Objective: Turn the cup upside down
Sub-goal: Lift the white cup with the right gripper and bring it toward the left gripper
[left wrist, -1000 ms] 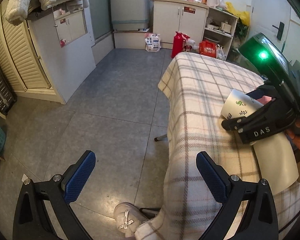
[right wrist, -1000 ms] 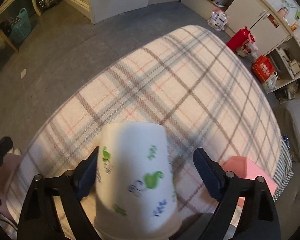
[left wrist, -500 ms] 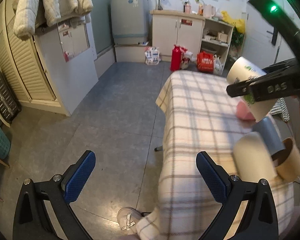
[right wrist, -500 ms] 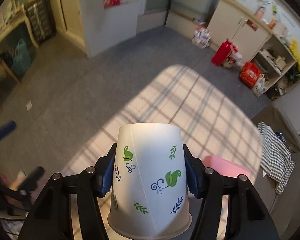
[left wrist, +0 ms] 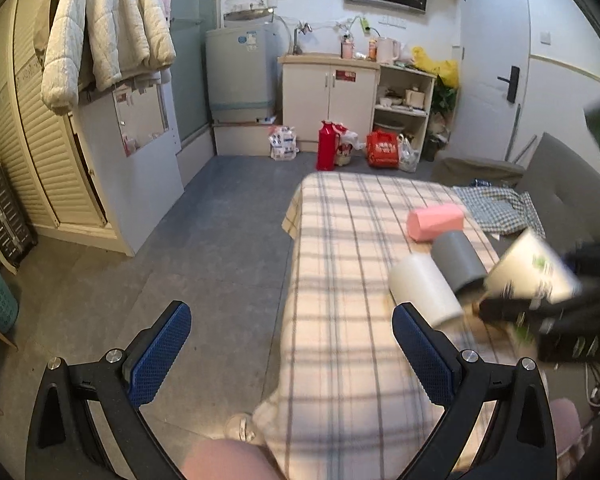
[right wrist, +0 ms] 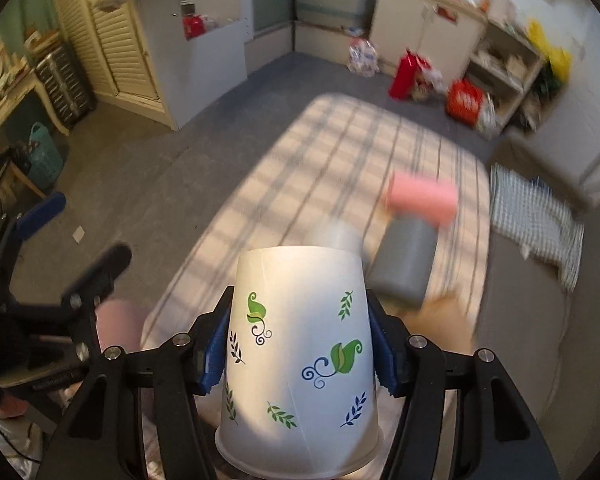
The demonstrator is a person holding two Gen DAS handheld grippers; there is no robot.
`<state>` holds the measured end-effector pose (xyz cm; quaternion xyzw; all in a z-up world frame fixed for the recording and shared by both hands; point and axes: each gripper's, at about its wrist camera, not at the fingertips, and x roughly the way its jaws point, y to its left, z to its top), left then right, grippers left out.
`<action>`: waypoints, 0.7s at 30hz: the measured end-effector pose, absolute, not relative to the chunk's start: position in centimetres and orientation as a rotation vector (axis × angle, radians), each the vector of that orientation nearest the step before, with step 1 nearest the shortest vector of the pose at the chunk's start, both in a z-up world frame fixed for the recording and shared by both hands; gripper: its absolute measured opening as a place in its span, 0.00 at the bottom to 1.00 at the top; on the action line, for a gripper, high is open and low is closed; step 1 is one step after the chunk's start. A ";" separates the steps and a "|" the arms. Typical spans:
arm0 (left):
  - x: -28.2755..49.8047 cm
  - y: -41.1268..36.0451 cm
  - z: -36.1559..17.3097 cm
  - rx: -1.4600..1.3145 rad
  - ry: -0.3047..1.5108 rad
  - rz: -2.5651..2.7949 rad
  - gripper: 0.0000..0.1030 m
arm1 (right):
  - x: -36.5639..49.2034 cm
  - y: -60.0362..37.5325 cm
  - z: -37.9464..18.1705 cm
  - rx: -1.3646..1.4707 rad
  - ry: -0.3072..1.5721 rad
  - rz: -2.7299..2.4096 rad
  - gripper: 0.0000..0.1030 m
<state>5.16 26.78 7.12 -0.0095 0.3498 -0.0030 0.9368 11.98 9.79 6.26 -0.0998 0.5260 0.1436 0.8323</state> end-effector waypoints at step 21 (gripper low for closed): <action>3.5 25.3 0.4 0.003 0.909 -0.001 1.00 | 10.2 7.3 -5.8 -0.042 1.272 0.137 0.59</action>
